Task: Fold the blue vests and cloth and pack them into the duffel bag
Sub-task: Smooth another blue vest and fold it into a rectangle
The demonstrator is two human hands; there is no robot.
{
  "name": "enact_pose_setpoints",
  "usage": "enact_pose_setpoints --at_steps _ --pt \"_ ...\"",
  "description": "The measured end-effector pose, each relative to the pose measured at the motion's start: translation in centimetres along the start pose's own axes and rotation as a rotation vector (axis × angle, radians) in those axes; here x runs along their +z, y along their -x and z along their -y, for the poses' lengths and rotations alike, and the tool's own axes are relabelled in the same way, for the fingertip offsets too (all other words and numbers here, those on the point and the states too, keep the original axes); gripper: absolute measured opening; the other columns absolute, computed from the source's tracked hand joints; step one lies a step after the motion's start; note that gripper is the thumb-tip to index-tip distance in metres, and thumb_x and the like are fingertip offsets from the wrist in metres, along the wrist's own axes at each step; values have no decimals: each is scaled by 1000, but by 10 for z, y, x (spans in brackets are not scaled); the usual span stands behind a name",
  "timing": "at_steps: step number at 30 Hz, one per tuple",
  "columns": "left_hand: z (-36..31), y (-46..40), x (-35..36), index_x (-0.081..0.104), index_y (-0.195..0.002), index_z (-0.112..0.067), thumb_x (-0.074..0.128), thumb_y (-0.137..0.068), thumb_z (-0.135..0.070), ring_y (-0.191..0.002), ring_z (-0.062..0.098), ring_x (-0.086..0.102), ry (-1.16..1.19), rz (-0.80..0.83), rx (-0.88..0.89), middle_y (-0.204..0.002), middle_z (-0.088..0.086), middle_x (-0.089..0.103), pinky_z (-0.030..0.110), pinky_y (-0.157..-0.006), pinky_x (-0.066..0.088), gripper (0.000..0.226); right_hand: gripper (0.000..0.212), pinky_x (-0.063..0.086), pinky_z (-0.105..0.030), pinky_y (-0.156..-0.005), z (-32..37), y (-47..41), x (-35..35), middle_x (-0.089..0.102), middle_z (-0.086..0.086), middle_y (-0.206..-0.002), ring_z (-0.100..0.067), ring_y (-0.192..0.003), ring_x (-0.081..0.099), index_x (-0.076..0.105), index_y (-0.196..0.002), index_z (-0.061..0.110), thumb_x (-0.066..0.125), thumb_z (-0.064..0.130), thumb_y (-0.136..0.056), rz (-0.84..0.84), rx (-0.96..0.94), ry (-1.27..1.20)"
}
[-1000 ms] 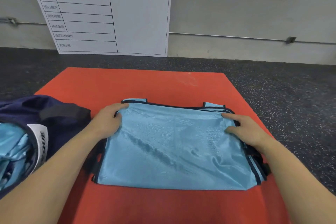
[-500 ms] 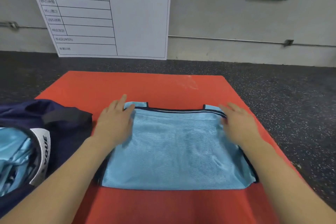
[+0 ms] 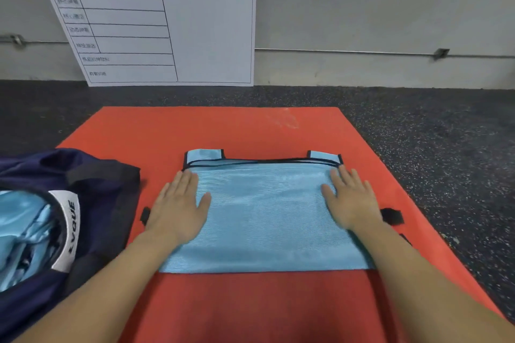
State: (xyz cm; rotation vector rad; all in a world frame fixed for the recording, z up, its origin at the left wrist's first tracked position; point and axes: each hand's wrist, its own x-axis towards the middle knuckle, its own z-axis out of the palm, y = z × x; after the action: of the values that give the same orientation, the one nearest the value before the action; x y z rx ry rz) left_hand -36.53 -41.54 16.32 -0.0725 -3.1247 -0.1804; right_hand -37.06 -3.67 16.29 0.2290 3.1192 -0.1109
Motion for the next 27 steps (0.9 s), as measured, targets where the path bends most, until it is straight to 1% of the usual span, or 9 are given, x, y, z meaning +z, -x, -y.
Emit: enact_pose_setpoints --at_steps 2,4,7,10,13,16,21,24,27 --pt "14 2 -3 7 -162 -15 14 -104 -53 -156 17 -2 -6 15 -55 -170 3 1 38 -126 1 70 66 3 -50 -127 -12 4 -3 1 -4 -172 -23 -158 -4 6 -164 24 5 54 -105 -13 100 16" --pt "11 5 -6 19 -160 -9 11 -103 -47 -156 21 5 -55 -76 -50 -169 9 12 41 -127 5 69 67 2 -52 -127 5 10 -8 4 -7 -171 -25 -158 -3 10 -163 20 1 50 -103 -98 98 77" --pt "-31 13 -3 37 -152 -1 14 -98 -41 -154 28 19 -36 -182 134 -163 16 29 46 -126 14 71 81 9 -52 -127 73 26 -14 16 -13 -169 -29 -157 8 21 -160 12 -10 50 -95 -169 -199 9" --pt "-73 26 15 29 -157 -4 4 -96 -45 -155 23 13 19 -106 257 -166 12 21 41 -127 7 78 89 0 -46 -128 126 49 4 6 -5 -171 -23 -158 0 14 -164 21 -12 57 -87 -22 -405 -91" --pt "-59 25 15 19 -160 -10 3 -94 -55 -156 17 7 59 -65 206 -168 5 12 37 -126 2 82 77 -4 -43 -127 101 41 12 0 1 -172 -18 -158 -6 9 -164 31 -2 62 -94 9 -326 -90" --pt "-19 16 6 3 -162 -14 13 -103 -54 -155 12 -8 26 -27 93 -169 -1 -4 35 -126 -3 72 65 -2 -44 -127 47 20 7 -2 0 -172 -19 -158 -7 8 -164 29 13 55 -105 -24 -136 -61" --pt "0 13 -3 9 -161 -9 13 -104 -49 -156 19 0 7 -35 -38 -170 7 4 39 -126 2 69 62 -2 -48 -127 24 18 1 9 -9 -171 -26 -158 -2 18 -162 19 11 44 -106 -142 55 6" --pt "-49 26 4 28 -155 0 6 -98 -44 -154 30 18 22 -125 150 -164 18 23 46 -125 13 76 61 6 -51 -126 76 29 -5 16 -14 -168 -29 -157 7 23 -160 13 9 38 -106 -177 -165 -6" --pt "-90 40 20 11 -161 -7 -9 -88 -45 -156 20 0 67 -78 267 -169 8 6 40 -127 1 84 82 2 -45 -127 131 51 4 9 -6 -171 -24 -158 2 16 -163 20 -11 49 -92 -61 -424 -100"
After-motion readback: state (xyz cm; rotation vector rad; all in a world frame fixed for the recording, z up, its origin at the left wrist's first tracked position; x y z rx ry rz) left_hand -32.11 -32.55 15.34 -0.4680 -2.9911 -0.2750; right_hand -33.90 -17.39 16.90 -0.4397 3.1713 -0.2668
